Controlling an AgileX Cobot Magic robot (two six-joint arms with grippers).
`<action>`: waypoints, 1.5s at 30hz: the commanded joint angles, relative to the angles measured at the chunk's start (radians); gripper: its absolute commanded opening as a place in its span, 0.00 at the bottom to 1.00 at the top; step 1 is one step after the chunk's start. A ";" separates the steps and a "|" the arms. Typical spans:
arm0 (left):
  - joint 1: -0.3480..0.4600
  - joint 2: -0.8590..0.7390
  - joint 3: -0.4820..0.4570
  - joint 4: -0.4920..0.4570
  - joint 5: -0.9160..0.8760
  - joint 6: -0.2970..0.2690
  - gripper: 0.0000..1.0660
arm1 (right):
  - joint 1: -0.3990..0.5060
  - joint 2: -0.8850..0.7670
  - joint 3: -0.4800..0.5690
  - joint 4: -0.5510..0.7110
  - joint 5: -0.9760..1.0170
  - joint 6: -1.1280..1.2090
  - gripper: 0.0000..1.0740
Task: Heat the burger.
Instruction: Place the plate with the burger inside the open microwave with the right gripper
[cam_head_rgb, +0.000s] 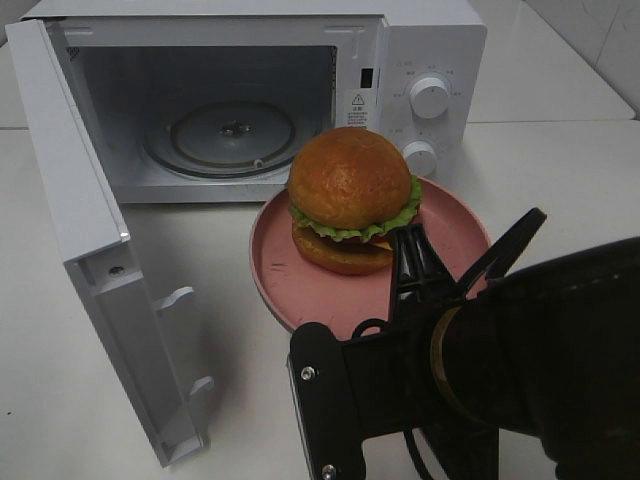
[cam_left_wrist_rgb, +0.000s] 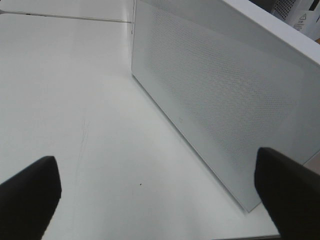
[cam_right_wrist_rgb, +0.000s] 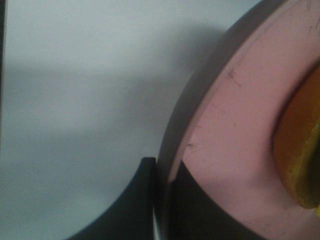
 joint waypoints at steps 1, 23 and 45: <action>-0.003 -0.019 0.002 -0.005 -0.005 -0.001 0.92 | 0.002 -0.007 -0.001 -0.066 -0.018 -0.006 0.00; -0.003 -0.019 0.002 -0.005 -0.005 -0.001 0.92 | -0.296 -0.007 -0.001 -0.015 -0.309 -0.479 0.00; -0.003 -0.019 0.002 -0.005 -0.005 -0.001 0.92 | -0.563 -0.007 -0.033 0.953 -0.408 -1.690 0.00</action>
